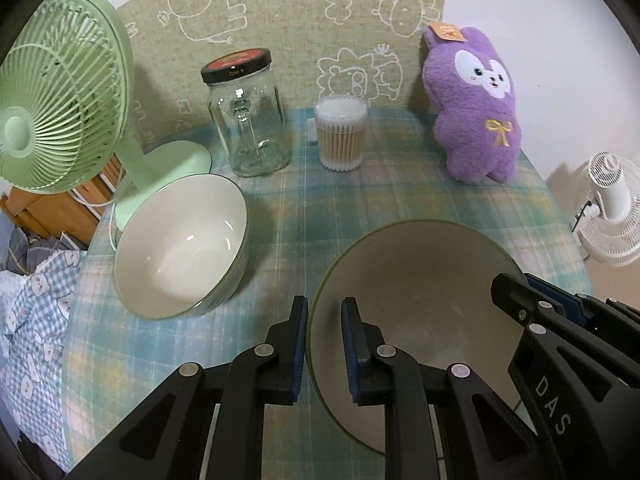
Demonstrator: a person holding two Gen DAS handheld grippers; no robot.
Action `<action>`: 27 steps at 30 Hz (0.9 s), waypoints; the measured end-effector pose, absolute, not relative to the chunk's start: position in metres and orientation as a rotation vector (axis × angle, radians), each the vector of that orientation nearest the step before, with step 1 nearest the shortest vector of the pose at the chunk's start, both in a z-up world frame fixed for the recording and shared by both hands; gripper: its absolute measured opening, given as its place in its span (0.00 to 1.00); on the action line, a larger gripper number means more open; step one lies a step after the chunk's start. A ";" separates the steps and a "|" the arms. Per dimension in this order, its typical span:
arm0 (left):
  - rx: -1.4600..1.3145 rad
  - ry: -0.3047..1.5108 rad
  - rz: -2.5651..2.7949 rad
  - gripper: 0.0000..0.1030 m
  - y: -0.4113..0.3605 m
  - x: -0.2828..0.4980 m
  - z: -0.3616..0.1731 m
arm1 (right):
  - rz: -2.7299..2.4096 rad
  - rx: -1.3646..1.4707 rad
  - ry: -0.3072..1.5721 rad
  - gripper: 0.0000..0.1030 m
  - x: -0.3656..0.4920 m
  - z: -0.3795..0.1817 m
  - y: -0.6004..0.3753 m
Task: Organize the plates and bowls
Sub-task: 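Lift the bowl with both grippers and carry it toward the plate stack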
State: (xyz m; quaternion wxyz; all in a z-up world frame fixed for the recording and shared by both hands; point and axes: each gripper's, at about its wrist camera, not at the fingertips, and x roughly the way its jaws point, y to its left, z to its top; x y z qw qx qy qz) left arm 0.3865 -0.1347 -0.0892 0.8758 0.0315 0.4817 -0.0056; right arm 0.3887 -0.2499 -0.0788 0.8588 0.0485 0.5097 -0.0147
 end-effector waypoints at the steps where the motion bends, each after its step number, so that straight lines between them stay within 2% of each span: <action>1: 0.066 1.003 -0.014 0.14 -0.134 0.384 -0.088 | -0.035 0.104 1.067 0.17 0.385 -0.076 -0.249; 27: 0.083 0.908 -0.088 0.14 -0.083 0.270 -0.014 | -0.121 0.112 0.974 0.17 0.259 0.006 -0.189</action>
